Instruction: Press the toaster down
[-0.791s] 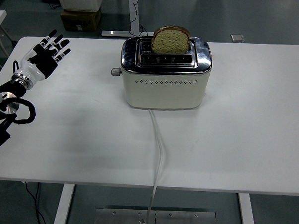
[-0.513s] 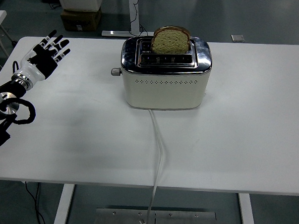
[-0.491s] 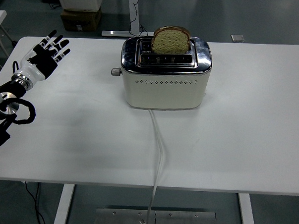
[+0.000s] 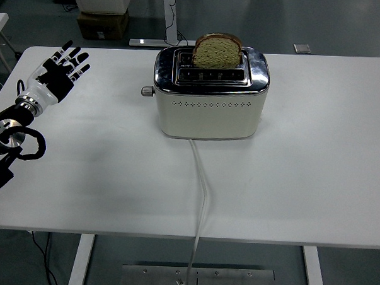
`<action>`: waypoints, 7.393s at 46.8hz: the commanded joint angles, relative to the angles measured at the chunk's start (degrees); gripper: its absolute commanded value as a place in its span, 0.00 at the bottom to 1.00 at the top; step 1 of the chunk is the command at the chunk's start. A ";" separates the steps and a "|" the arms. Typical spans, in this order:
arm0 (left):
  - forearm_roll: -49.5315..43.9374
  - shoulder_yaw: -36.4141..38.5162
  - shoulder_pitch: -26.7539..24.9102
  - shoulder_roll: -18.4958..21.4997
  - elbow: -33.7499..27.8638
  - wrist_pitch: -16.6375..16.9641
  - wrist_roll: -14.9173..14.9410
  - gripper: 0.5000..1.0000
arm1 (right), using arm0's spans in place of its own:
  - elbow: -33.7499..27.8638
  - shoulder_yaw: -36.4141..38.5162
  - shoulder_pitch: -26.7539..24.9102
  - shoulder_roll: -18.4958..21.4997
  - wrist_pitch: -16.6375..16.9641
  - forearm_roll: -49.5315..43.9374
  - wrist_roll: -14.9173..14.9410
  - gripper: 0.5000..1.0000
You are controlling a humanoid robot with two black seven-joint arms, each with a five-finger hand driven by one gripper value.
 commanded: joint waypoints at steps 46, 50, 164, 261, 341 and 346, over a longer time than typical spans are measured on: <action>0.00 -0.13 0.19 -0.35 0.00 -0.09 0.11 1.00 | 0.00 0.00 0.00 0.00 0.01 0.04 0.00 1.00; 0.00 -0.13 0.19 -0.35 -0.09 -0.17 0.11 1.00 | 0.00 0.00 0.00 0.00 0.01 0.05 0.00 1.00; 41.75 32.56 -24.77 26.55 -43.86 -2.90 16.89 1.00 | 0.00 -0.09 0.00 0.00 0.01 -0.04 0.00 1.00; 41.66 37.22 -27.32 16.35 -34.45 -2.72 16.81 1.00 | 0.00 0.00 0.00 0.00 0.01 -0.04 0.00 1.00; 40.96 37.14 -23.19 12.84 -31.38 -1.05 16.81 1.00 | 0.00 0.00 -0.09 0.00 0.01 -0.04 -0.79 1.00; 40.78 37.14 -23.37 13.19 -31.47 -1.05 16.81 1.00 | 0.00 0.00 -0.09 0.00 0.01 0.04 -0.79 1.00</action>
